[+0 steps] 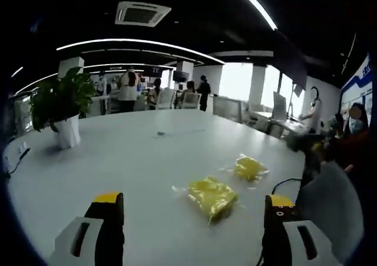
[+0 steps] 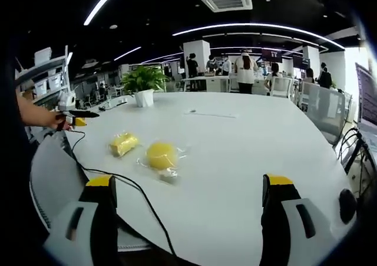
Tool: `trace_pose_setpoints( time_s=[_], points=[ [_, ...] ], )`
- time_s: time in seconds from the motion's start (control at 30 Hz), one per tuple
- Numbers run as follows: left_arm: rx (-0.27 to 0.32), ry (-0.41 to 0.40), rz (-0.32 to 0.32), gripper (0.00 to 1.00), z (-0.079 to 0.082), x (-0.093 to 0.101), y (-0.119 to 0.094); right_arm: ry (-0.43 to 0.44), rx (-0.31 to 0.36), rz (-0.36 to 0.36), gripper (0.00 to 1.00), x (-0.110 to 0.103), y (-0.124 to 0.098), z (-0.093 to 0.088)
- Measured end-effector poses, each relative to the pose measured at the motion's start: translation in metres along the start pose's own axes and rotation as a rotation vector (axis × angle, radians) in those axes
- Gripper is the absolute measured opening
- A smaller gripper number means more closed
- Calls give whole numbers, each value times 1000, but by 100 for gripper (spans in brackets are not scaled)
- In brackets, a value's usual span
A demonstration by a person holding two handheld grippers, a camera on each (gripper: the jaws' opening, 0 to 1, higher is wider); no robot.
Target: Compare the silicone blocks by pressing each to a similar depth, holding the contact briefly, and releasing to observe deformation and rebound differences across the visible hardness samples.
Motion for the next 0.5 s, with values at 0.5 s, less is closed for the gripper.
trace_pose_setpoints(
  time_s=[0.5],
  points=[
    [22, -31, 79, 100, -11, 8, -31, -4, -17, 42, 97, 18, 17, -4]
  ],
)
Point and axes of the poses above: the point that each gripper's makers call its tool centre point, and the gripper's own axes: y roughly forward along the fingers, x roughly to its right, z roughly out of its top, the point moved 6 cm from there along -y, roughly backward along the fingers, and after that the axes turned 4 degrees about y, right-handed, at the moved point
